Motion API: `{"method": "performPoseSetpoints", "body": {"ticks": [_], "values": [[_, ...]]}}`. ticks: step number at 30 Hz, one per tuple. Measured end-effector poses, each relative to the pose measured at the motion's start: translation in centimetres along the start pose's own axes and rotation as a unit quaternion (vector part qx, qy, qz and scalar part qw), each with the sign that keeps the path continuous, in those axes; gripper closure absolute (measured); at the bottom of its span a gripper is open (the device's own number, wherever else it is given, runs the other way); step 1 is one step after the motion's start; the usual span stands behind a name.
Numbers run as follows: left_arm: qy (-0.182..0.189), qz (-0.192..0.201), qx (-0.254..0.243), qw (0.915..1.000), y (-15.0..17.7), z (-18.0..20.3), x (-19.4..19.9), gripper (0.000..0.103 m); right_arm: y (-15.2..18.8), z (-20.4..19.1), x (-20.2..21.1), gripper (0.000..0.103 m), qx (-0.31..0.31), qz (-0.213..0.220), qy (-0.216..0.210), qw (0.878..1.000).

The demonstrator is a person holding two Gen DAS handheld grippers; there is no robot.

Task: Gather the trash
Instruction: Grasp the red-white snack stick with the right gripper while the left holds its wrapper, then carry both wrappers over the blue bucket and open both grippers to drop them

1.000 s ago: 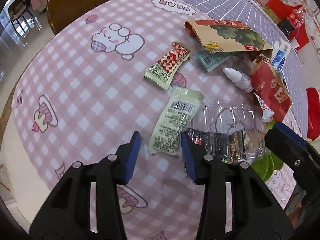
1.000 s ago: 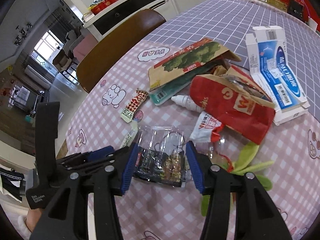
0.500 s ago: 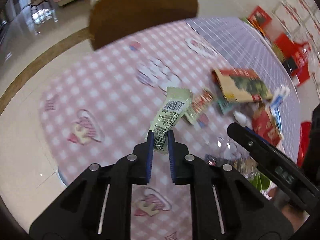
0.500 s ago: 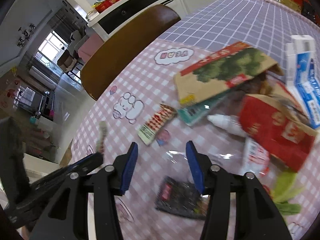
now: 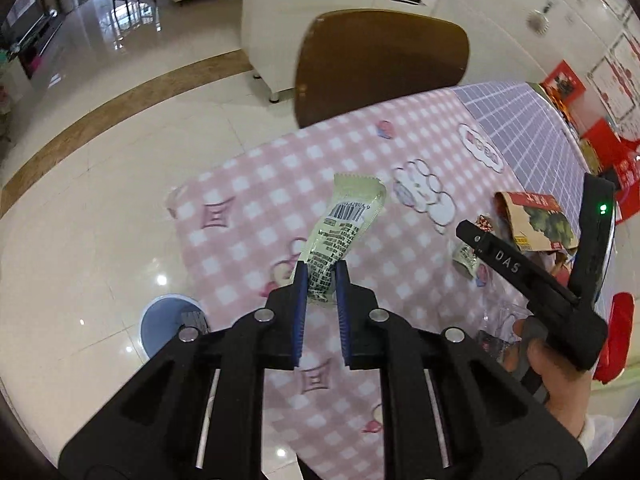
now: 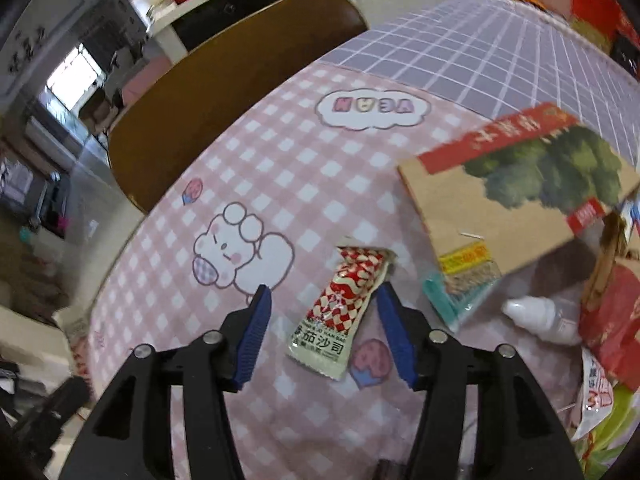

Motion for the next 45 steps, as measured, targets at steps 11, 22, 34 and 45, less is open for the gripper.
{"method": "performPoseSetpoints", "body": {"ticks": [11, 22, 34, 45], "values": [[0.005, 0.010, 0.022, 0.9997, 0.3, -4.4, 1.4, 0.089, 1.2, -2.3, 1.5, 0.089, 0.019, 0.009, -0.025, 0.999], [-0.015, 0.011, 0.068, 0.9975, 3.8, -14.2, 5.7, 0.089, 8.2, -14.8, 7.1, 0.089, 0.099, -0.044, -0.166, 0.980], [-0.044, -0.028, 0.127, 0.9905, 11.3, -25.5, 8.8, 0.089, 19.6, -25.2, 5.7, 0.089, 0.174, -0.134, -0.180, 0.959], [-0.028, -0.036, 0.148, 0.9880, 14.4, -29.0, 10.2, 0.089, 24.2, -29.4, 4.9, 0.075, 0.185, -0.161, -0.160, 0.956]]}}
Point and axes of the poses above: each gripper's, at about its wrist camera, not at the fingertips, and x roughly against the way its jaws point, z to its right, y to its underside, the point moved 1 cm from there along -x, roughly the way its jaws point, and after that the axes turned 8 degrees about -x, right-handed, at the moved point
